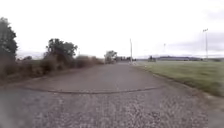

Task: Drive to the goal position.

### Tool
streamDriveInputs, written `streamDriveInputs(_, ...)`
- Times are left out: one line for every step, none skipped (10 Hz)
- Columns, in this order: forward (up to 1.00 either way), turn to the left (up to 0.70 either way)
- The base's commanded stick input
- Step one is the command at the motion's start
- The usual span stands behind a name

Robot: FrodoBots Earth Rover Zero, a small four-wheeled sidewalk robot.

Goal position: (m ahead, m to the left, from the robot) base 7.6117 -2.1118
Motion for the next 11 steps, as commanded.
streamDriveInputs(0.70, 0.00)
streamDriveInputs(0.70, 0.00)
streamDriveInputs(0.70, 0.00)
streamDriveInputs(0.70, 0.00)
streamDriveInputs(0.70, 0.00)
streamDriveInputs(0.70, 0.00)
streamDriveInputs(0.70, 0.00)
streamDriveInputs(0.70, 0.00)
streamDriveInputs(0.70, 0.00)
streamDriveInputs(0.70, 0.00)
streamDriveInputs(0.70, 0.00)
